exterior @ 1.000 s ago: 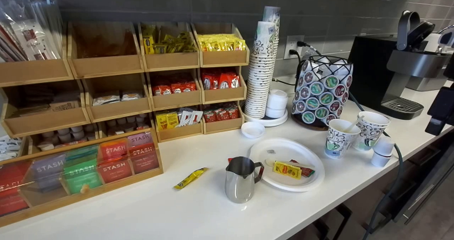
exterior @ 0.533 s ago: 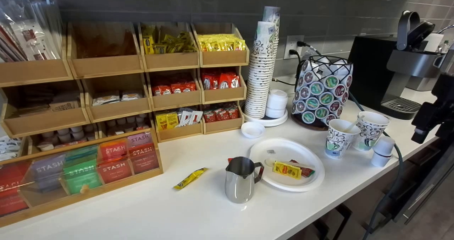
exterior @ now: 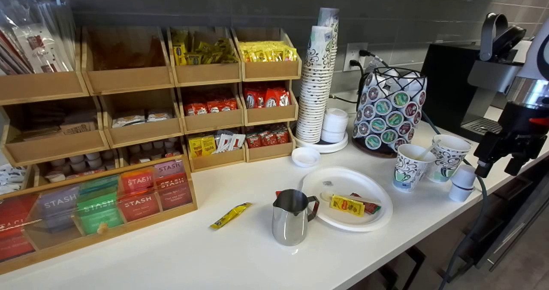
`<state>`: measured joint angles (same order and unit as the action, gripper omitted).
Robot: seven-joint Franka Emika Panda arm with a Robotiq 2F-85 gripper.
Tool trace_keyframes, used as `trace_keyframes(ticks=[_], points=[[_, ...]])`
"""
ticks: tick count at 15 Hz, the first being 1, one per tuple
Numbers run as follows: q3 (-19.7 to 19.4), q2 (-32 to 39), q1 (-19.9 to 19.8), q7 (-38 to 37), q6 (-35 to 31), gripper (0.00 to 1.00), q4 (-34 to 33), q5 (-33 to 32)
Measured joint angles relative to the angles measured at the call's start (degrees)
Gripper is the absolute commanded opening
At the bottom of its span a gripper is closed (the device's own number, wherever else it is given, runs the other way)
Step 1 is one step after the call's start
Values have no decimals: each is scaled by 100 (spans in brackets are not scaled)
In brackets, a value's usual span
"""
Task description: Put the two cream packs on the plate
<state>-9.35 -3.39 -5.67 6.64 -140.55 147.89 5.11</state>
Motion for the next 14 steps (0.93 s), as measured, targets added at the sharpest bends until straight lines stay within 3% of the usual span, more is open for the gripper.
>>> trace_keyframes(ticks=[4, 14], points=[[91, 141, 5, -1, -2, 100, -163, -1], [224, 1267, 19, -445, 4, 100, -872, -173]])
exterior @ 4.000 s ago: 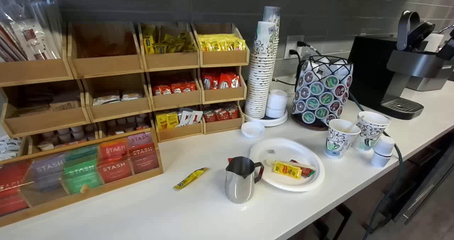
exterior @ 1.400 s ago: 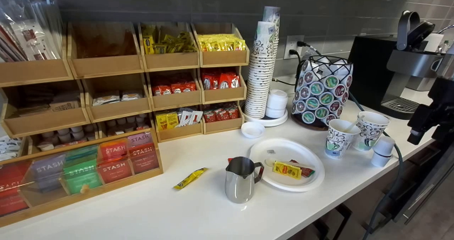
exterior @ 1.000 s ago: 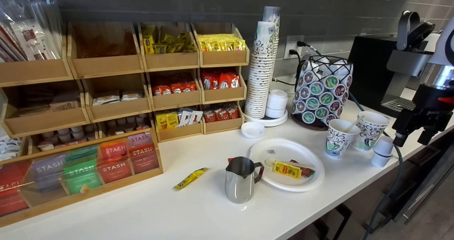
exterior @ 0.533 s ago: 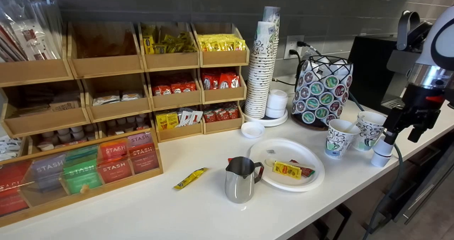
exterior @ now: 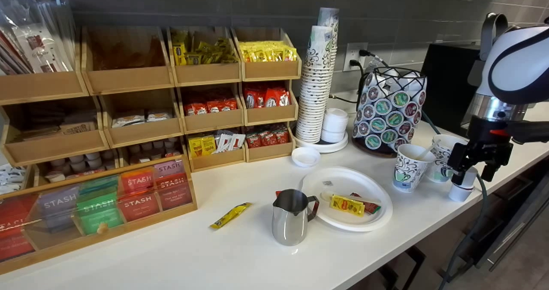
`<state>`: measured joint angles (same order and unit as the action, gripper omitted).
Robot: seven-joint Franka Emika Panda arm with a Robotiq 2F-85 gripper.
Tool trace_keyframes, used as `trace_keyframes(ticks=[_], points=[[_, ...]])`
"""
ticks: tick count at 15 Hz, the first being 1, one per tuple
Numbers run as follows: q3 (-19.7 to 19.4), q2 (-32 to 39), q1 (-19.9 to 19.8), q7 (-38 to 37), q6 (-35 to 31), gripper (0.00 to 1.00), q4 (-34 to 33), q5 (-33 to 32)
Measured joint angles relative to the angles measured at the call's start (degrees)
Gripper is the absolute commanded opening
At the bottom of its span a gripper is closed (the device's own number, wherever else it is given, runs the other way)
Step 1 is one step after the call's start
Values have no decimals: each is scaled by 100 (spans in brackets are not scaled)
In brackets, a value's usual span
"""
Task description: Put the two cream packs on the plate
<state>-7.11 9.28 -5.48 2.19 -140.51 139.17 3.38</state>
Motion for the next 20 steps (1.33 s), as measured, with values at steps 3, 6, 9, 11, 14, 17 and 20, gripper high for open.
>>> trace_keyframes(ticks=[3, 6, 9, 11, 14, 17, 20], points=[[0, 242, 4, -295, -4, 87, -120, -61], [0, 340, 3, -484, -37, 58, -151, -61], [-5, 366, 1, -591, -200, 47, -146, -61], [-13, 368, 0, -644, -321, 52, -140, -61], [-24, 378, 0, -701, -437, 30, -130, -69], [-10, 360, 6, -668, -439, 30, -112, -82], [101, 143, 48, -370, -437, 30, 56, -222]])
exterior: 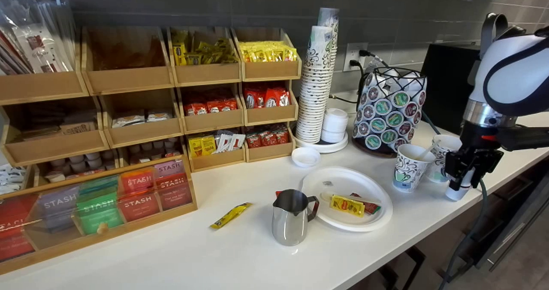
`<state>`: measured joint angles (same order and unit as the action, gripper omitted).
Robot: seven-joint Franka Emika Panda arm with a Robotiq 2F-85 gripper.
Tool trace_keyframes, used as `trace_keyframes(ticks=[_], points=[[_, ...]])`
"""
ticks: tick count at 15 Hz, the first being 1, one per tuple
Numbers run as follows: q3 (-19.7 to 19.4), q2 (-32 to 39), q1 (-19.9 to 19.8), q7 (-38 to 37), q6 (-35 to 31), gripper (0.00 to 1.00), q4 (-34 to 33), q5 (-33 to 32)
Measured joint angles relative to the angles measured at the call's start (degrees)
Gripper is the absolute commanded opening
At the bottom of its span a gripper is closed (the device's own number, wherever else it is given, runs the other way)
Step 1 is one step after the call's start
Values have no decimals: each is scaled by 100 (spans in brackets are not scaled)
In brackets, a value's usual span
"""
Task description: Put the two cream packs on the plate
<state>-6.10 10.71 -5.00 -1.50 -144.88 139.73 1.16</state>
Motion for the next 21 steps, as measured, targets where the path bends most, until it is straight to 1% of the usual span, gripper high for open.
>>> trace_keyframes(ticks=[3, 5, 9, 12, 16, 18, 21], points=[[188, -438, 151, 302, 96, 30, 254, -324], [379, -765, 300, 524, 341, 30, 346, -419], [789, -1307, 639, 1063, 1027, 30, 321, -437], [1092, -1471, 951, 1435, 1208, 30, 121, -444], [1400, -1183, 1280, 1852, 1271, 30, -557, -488], [1450, -822, 1333, 1975, 1343, 30, -1056, -587], [1433, -102, 1304, 2096, 1726, 30, -1846, -803]])
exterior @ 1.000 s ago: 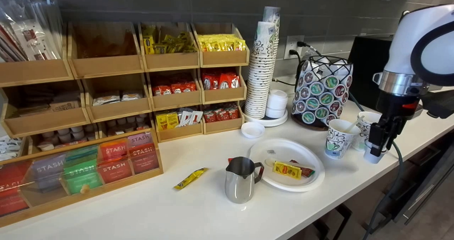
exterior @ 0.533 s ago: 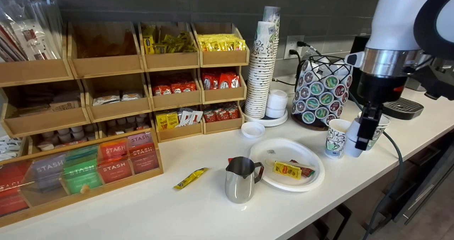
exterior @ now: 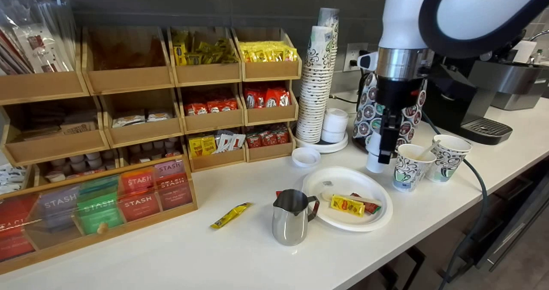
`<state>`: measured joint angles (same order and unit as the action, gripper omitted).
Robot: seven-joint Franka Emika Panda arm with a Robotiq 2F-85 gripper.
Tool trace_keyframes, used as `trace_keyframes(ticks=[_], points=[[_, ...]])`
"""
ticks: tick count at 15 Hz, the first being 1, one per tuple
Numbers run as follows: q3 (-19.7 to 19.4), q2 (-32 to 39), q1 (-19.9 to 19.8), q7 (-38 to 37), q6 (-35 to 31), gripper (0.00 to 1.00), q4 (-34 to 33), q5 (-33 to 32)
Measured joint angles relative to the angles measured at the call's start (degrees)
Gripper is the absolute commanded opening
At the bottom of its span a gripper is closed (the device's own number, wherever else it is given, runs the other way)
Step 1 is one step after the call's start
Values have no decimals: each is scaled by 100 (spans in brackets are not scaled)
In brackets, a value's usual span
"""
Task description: Put the two cream packs on the plate
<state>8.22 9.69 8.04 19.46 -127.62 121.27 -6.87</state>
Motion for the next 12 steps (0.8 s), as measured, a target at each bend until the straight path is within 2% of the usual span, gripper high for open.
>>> trace_keyframes(ticks=[3, 7, 12], points=[[-12, 697, -28, 166, 282, 30, -637, -88], [-17, 1453, -36, 240, 289, 30, -1270, -160], [-30, 2056, -100, 331, 289, 30, -1816, -160]])
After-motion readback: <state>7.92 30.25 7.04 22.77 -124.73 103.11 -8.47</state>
